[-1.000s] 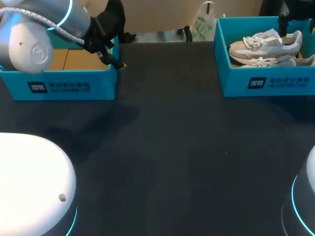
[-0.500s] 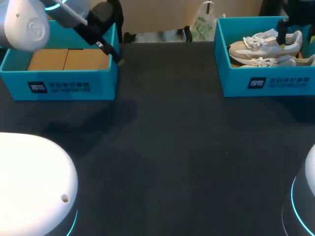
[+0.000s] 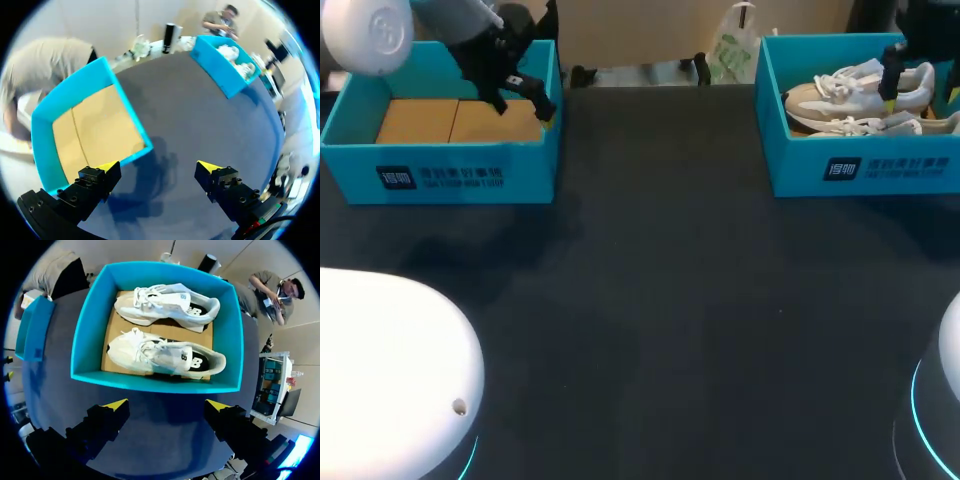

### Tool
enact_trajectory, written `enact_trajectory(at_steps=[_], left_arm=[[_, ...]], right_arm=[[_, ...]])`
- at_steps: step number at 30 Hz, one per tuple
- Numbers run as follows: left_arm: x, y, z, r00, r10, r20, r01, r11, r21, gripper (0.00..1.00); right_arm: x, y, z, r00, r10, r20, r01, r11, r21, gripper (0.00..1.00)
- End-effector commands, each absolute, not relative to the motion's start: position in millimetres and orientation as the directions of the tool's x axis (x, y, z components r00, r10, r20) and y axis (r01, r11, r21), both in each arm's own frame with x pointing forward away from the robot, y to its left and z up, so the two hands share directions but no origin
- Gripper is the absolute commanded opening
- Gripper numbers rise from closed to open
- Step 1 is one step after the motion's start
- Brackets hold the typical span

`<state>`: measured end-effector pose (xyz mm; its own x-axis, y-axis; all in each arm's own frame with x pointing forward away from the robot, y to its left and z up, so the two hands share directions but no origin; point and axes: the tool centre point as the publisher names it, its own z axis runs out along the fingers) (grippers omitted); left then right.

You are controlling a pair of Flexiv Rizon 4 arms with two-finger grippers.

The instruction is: Take the shoe out of the shoebox, open the shoe tongue, remove and reinsert the insole, then place the shoe into the shoebox

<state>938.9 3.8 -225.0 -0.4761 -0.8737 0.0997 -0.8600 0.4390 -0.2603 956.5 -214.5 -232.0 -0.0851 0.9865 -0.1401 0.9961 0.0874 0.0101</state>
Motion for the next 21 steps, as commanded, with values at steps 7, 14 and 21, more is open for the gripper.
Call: enact_trajectory(at_steps=[7,14,21], left_arm=[[949.8,13.8,-250.8,-0.357,-0.932,0.069,-0.916,0.334,-0.222,1.00],[949.3,18.2,-258.2,-0.318,-0.947,0.051,-0.930,0.301,-0.210,1.00],[938.9,29.8,-259.0,-0.260,-0.964,0.062,-0.951,0.244,-0.188,1.00]], right_arm=[[916.7,-210.3,-240.4,-0.058,0.993,-0.102,0.997,0.062,0.037,1.00],[904.0,-210.1,-248.9,-0.091,0.993,-0.077,0.995,0.093,0.021,1.00],[894.0,-221.0,-248.8,-0.088,0.993,-0.084,0.996,0.090,0.018,1.00]])
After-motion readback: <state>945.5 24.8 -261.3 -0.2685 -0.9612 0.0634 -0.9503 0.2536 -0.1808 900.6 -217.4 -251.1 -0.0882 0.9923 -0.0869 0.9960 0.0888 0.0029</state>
